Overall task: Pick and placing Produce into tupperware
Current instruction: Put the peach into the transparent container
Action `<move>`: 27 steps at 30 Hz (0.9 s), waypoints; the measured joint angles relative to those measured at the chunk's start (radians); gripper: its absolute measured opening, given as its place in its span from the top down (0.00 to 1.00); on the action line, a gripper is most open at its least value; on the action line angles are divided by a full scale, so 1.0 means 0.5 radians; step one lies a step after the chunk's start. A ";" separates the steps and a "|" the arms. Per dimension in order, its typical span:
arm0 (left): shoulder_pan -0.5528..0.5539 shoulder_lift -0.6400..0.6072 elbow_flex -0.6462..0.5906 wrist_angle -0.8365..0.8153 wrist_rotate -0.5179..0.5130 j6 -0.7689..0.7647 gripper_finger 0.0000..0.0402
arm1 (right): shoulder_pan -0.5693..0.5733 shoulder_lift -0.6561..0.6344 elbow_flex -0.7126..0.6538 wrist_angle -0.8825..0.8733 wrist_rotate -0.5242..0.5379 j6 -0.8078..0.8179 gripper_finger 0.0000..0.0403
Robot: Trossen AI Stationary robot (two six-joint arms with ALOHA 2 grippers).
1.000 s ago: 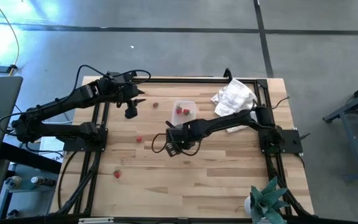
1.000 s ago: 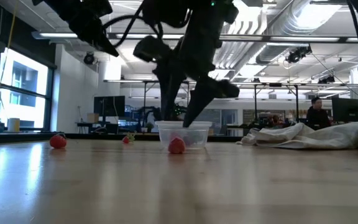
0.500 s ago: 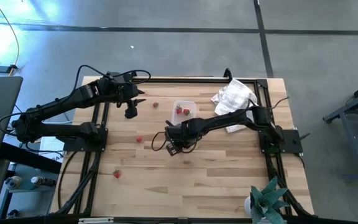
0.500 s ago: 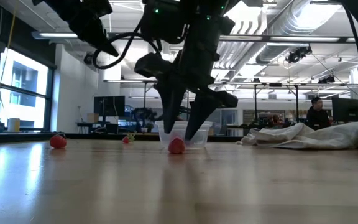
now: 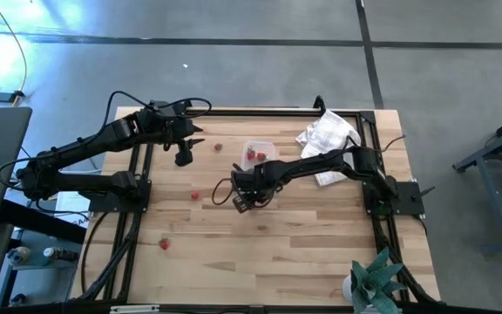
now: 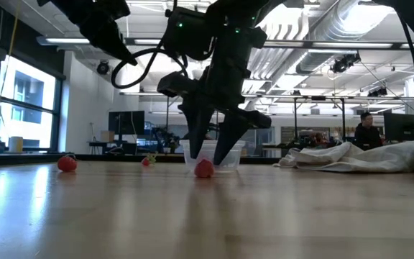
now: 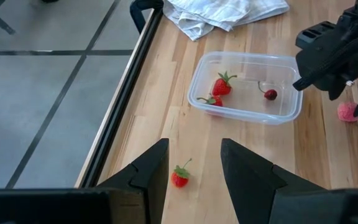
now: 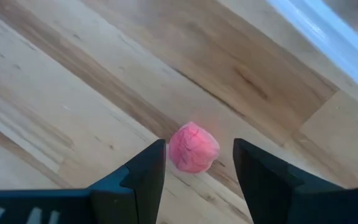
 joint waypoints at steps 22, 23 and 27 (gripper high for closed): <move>0.000 0.000 0.000 0.000 0.000 0.000 0.66 | -0.008 0.165 0.009 0.130 -0.158 0.008 0.55; 0.000 0.000 0.000 0.000 0.000 0.000 0.66 | -0.001 0.165 0.009 0.128 -0.140 0.028 0.55; 0.000 0.000 0.000 0.000 0.000 0.000 0.66 | 0.014 0.163 0.008 0.125 -0.076 0.062 0.55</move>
